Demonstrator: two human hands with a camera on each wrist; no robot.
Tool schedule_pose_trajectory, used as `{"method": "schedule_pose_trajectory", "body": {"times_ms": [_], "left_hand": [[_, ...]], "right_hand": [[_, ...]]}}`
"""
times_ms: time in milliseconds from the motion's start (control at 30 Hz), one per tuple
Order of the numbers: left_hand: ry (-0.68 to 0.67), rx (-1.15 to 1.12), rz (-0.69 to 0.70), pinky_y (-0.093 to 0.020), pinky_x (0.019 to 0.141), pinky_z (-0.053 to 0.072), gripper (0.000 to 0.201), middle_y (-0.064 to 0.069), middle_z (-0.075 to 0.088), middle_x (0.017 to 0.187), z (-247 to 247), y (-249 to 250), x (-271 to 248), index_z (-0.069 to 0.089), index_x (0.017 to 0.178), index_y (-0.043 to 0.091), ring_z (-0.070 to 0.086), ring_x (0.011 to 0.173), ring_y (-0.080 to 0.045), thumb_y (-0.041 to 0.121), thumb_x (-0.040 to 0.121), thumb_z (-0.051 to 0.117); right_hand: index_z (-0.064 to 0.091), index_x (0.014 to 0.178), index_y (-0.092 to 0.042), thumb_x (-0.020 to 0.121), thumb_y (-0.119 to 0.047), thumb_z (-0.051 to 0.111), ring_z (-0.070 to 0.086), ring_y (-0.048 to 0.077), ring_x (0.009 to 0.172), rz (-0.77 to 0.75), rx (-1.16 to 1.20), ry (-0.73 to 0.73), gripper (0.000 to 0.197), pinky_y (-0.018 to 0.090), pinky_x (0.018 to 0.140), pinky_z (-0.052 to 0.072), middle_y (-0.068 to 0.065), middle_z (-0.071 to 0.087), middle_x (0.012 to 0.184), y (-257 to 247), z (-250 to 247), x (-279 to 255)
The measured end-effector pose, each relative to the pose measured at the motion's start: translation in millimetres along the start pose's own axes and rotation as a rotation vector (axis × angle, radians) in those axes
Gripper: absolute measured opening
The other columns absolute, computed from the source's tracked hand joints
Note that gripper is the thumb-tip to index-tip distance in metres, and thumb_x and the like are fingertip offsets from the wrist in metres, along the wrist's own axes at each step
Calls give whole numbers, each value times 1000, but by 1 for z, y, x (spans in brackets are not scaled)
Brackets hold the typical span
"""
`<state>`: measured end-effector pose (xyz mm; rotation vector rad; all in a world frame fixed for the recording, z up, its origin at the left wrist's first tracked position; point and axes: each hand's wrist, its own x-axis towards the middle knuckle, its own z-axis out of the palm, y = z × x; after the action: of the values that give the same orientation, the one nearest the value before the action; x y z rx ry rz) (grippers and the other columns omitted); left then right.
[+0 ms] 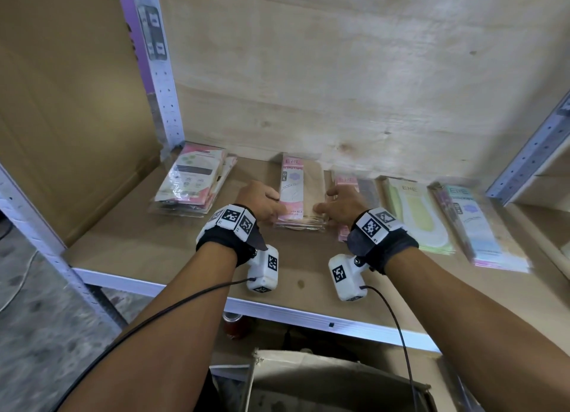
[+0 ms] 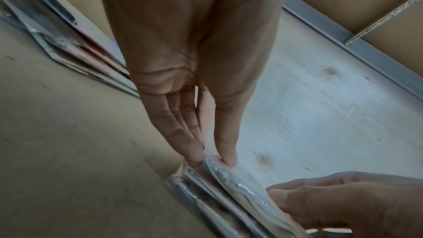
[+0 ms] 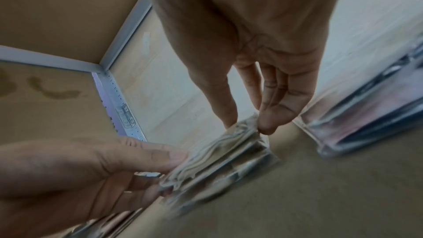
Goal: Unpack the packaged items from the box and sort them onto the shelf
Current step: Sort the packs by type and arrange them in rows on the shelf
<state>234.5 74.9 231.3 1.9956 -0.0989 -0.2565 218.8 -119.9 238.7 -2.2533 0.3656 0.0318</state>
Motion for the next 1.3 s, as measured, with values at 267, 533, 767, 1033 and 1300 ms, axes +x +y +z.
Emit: {"method": "schedule_pose_trajectory", "body": {"times_ms": [267, 533, 767, 1033, 1300], "left_hand": [[16, -8, -26, -54, 79, 61, 19, -20, 75, 97, 0, -6, 3, 71, 71, 15, 73, 90, -41, 7, 70, 88], [25, 5, -30, -49, 82, 61, 19, -14, 74, 100, -2, -8, 7, 71, 82, 13, 72, 83, -30, 8, 73, 87], [342, 108, 51, -38, 104, 49, 44, -11, 70, 120, -55, -1, -6, 72, 115, 7, 65, 112, -25, 29, 78, 83], [530, 159, -73, -40, 106, 46, 45, -13, 66, 128, -132, -26, -22, 67, 124, 7, 62, 118, -31, 27, 85, 75], [338, 275, -162, -36, 88, 47, 33, -18, 69, 111, -157, -45, -36, 71, 106, 0, 64, 105, -35, 29, 92, 68]], "right_hand": [[64, 115, 0, 80, -17, 79, 75, 28, 77, -10, -172, -49, 42, 35, 70, 63, 13, 73, 92, -11, -3, -9], [63, 117, 3, 80, -18, 80, 74, 31, 86, -14, -235, -53, 46, 42, 82, 61, 18, 74, 98, -15, -1, -5], [66, 119, -6, 85, -22, 69, 59, 27, 112, -201, -417, 66, 38, 29, 82, 43, 10, 63, 124, -33, -4, 0], [65, 106, 0, 92, -3, 60, 62, 21, 65, -208, 182, -227, 16, 29, 60, 53, 9, 63, 79, -80, 51, -4], [58, 119, 9, 96, 1, 54, 64, 26, 75, -130, 423, -412, 25, 35, 77, 58, 18, 60, 89, -114, 117, -16]]}}
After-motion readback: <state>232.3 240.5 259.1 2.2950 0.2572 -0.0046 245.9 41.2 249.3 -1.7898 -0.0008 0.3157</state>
